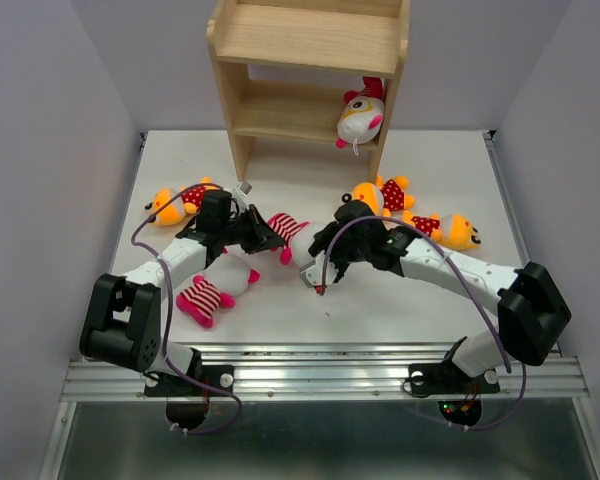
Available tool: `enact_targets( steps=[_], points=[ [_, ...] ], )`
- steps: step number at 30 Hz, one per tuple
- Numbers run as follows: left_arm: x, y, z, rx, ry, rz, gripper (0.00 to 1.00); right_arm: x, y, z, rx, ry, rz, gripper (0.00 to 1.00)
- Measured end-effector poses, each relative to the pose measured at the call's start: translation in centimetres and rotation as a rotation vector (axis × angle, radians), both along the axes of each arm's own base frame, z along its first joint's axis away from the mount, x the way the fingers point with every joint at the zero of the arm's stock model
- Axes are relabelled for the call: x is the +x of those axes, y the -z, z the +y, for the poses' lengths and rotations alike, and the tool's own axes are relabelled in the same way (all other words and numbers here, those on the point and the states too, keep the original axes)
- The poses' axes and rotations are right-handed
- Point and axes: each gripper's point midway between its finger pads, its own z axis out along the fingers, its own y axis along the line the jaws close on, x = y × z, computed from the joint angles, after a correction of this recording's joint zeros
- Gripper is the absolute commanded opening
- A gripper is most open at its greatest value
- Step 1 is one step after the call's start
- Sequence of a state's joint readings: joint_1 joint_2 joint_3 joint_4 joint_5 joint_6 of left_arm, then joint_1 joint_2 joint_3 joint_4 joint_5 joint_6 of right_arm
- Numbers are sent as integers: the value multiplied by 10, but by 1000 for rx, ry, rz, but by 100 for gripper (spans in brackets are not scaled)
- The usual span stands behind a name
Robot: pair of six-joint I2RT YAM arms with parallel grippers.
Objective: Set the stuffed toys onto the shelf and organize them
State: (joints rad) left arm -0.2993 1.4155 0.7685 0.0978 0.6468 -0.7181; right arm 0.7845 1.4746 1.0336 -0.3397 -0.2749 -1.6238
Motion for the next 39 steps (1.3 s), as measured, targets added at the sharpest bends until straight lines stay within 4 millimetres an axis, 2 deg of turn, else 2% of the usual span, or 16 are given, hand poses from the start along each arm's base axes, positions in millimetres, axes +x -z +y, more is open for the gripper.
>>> enact_targets(
  steps=[3,7,8,9,10,11,12,15,19,20,24,26,28,32,35,39],
  points=[
    [0,-1,0,-1,0,0,0,-3,2,2,-3,9,10,32],
    [1,-6,0,-2,-5,-8,2,-5,10,6,-11,57,59,13],
    [1,-8,1,0,-10,-13,10,-4,11,7,-5,77,75,10],
    [2,-11,1,2,-15,-20,29,-3,12,8,3,101,95,6],
    [4,-14,3,8,-23,-33,37,0,12,10,19,143,127,1],
    [6,-19,5,14,-41,-44,48,2,11,10,27,171,145,1],
    [9,-24,7,22,-56,-62,52,4,10,11,42,212,176,1],
    [13,-46,11,26,-86,-130,60,8,6,18,95,323,271,1],
    [17,-96,25,38,-168,-301,68,4,-8,26,215,494,467,1],
    [17,-110,31,44,-198,-354,70,4,-13,28,240,516,493,1],
    [12,-157,57,74,-317,-537,93,7,-46,39,389,634,645,1],
    [5,-184,73,82,-387,-645,98,12,-64,43,457,677,695,1],
    [-6,-202,89,83,-453,-731,99,16,-84,48,530,715,736,1],
    [-24,-206,115,100,-569,-800,99,35,-136,58,696,769,748,1],
    [-30,-205,126,102,-618,-816,99,53,-163,60,799,794,708,1],
    [-32,-188,133,124,-650,-779,99,84,-192,60,925,847,629,1]
  ],
)
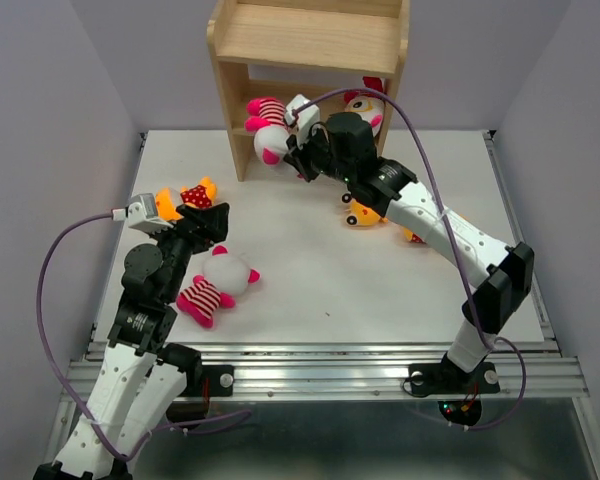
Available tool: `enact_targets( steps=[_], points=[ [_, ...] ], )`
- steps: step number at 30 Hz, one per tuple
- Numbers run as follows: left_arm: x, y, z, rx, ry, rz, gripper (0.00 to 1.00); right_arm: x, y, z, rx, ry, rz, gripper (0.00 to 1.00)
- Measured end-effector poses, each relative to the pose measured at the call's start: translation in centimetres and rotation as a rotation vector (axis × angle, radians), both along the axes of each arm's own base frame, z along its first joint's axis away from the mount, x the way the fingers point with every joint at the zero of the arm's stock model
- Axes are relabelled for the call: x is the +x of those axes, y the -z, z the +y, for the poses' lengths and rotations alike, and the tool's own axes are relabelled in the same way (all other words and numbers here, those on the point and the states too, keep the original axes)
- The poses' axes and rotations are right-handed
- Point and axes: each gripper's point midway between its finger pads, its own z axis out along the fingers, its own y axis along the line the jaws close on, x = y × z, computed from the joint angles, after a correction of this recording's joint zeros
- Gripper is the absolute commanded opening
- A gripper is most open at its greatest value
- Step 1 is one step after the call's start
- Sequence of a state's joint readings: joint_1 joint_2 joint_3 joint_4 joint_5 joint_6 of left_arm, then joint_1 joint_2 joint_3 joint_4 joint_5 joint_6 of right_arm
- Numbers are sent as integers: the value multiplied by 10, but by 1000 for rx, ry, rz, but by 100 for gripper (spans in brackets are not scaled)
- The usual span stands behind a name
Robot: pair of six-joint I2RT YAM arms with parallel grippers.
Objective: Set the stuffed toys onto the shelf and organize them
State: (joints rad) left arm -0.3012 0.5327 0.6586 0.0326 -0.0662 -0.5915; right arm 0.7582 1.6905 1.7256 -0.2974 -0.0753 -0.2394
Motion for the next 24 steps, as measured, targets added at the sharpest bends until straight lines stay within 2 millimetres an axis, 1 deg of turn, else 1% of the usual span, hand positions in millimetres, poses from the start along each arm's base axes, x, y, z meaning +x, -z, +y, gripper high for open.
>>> enact_targets(
  steps=[2,3,5,10,12,15,20,21,24],
  points=[
    [0,8,1,1,-7,21,99,20,-11,-1,36,60,-20,1],
    [-1,11,2,1,-10,28,99,27,-11,-2,44,78,-16,1],
    [-2,15,3,0,-16,40,99,50,-15,-9,74,141,-17,1],
    [-4,16,4,-2,-18,38,99,84,-4,-28,104,244,22,1],
    [-4,15,4,-5,-17,38,99,94,0,-34,117,273,36,1],
    [-3,18,3,-9,-12,39,99,104,5,-38,146,300,51,1],
    [4,31,-5,-11,13,75,99,113,6,-34,186,321,48,1],
    [6,33,-7,-12,19,84,99,116,8,-33,191,325,47,5],
    [10,38,-11,-15,35,99,99,125,17,-32,195,355,43,6]
  ],
)
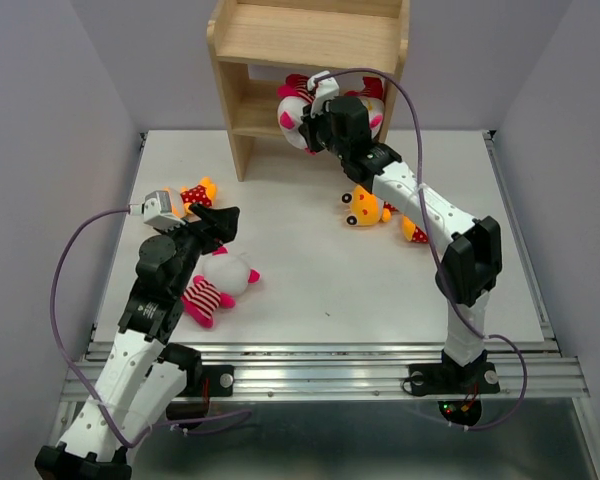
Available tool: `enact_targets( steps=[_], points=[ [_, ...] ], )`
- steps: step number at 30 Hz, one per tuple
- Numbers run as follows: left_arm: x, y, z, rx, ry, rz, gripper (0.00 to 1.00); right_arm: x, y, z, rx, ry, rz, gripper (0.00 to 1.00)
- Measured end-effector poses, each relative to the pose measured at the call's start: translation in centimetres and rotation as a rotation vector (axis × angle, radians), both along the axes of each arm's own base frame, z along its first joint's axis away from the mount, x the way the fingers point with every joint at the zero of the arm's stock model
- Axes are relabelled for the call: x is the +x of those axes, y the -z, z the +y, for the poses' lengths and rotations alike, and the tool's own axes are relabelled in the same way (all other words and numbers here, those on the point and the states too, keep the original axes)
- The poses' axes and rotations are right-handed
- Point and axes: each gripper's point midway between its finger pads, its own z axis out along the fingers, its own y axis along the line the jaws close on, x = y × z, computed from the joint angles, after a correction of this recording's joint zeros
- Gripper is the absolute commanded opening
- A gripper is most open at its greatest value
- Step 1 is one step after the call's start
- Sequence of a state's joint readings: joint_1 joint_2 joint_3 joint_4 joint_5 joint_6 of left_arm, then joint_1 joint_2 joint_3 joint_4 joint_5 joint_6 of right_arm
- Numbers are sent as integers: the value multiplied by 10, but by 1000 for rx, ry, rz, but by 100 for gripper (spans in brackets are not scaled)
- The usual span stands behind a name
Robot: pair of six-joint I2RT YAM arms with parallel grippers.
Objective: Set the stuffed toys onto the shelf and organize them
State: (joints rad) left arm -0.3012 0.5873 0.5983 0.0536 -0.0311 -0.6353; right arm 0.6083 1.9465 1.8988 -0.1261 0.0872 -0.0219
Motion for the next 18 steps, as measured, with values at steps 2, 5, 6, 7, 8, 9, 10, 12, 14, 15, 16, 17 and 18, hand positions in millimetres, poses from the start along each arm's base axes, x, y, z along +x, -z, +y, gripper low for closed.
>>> enact_targets(
  steps=[2,5,6,7,8,9,10,12,14,15,16,17,18],
  points=[
    [2,3,-2,-4,7,8,99,7,7,0,-5,24,0,9],
    [3,6,-4,-11,13,14,99,16,12,-2,-6,53,-6,18],
    [3,7,-4,-13,15,13,99,18,14,-2,-9,61,-6,21],
    [3,7,-5,-15,16,14,99,19,15,-3,-6,66,-5,25],
    [3,7,-5,-19,18,13,99,20,15,-4,-7,69,-6,29],
    [3,6,-5,-21,18,11,99,21,14,-4,-5,70,-9,33],
    [3,6,-5,-24,19,9,99,22,11,-5,1,73,-18,35],
    [3,6,-7,-30,24,6,99,25,7,-7,9,80,-33,45],
    [3,8,-9,-35,34,8,99,27,5,-9,14,88,-44,52],
    [3,8,-9,-36,37,10,99,28,5,-10,17,91,-48,54],
    [3,8,-10,-38,42,11,99,29,4,-11,19,92,-54,55],
    [3,8,-11,-41,46,9,99,29,5,-12,19,95,-55,57],
    [4,8,-13,-43,51,10,99,30,7,-13,17,96,-53,58]
  ],
)
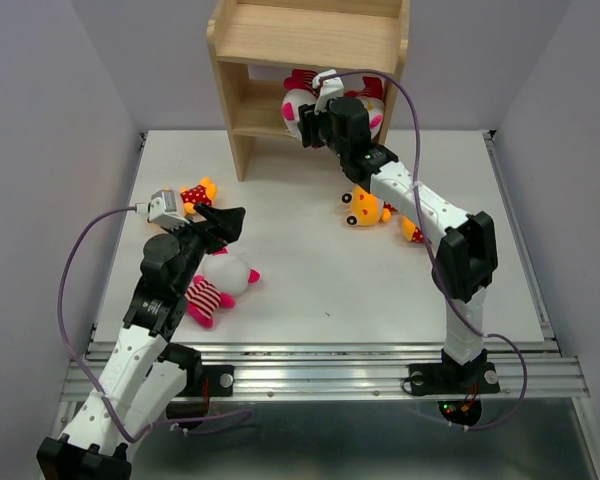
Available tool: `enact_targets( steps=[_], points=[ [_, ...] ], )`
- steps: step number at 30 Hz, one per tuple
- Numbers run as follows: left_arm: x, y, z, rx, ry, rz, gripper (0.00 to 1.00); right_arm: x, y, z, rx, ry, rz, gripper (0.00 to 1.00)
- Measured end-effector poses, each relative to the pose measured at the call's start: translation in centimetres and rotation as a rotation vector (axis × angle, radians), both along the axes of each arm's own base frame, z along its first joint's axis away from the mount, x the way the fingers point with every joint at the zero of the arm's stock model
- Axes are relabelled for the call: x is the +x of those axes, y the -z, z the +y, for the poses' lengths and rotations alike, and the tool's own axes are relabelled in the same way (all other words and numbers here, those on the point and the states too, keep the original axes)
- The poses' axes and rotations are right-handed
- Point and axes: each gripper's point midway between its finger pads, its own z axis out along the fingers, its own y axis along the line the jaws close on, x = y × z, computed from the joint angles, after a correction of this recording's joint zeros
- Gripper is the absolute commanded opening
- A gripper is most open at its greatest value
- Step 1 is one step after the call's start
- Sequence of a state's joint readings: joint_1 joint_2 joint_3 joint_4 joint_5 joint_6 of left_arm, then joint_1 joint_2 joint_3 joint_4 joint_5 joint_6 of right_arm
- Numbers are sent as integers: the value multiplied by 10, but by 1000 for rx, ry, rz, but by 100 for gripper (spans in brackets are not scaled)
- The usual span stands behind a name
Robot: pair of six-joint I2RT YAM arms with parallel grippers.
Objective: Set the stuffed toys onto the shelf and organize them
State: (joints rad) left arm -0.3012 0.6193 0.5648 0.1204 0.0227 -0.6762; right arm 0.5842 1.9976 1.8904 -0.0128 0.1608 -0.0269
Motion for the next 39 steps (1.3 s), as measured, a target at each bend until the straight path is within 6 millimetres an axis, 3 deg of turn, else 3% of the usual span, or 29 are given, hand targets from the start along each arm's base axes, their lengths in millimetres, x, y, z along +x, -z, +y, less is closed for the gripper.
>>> enact_targets(
  steps=[10,18,26,31,34,39],
  points=[
    [3,3,-7,-7,30,13,99,-13,0,-5,-4,-30,-6,72],
    [10,10,-13,-5,53,30,99,-29,-36,-6,20,-76,-72,81],
    [29,19,-23,27,75,81,99,-63,-59,-2,14,-216,-127,98],
    [47,11,-31,55,93,73,98,-94,-71,-3,-9,-341,-160,100],
    [63,0,-46,70,126,50,98,-108,-89,-12,-6,-381,-194,100],
    [86,-9,-70,83,181,36,98,-123,-130,-49,27,-374,-265,100]
  ],
)
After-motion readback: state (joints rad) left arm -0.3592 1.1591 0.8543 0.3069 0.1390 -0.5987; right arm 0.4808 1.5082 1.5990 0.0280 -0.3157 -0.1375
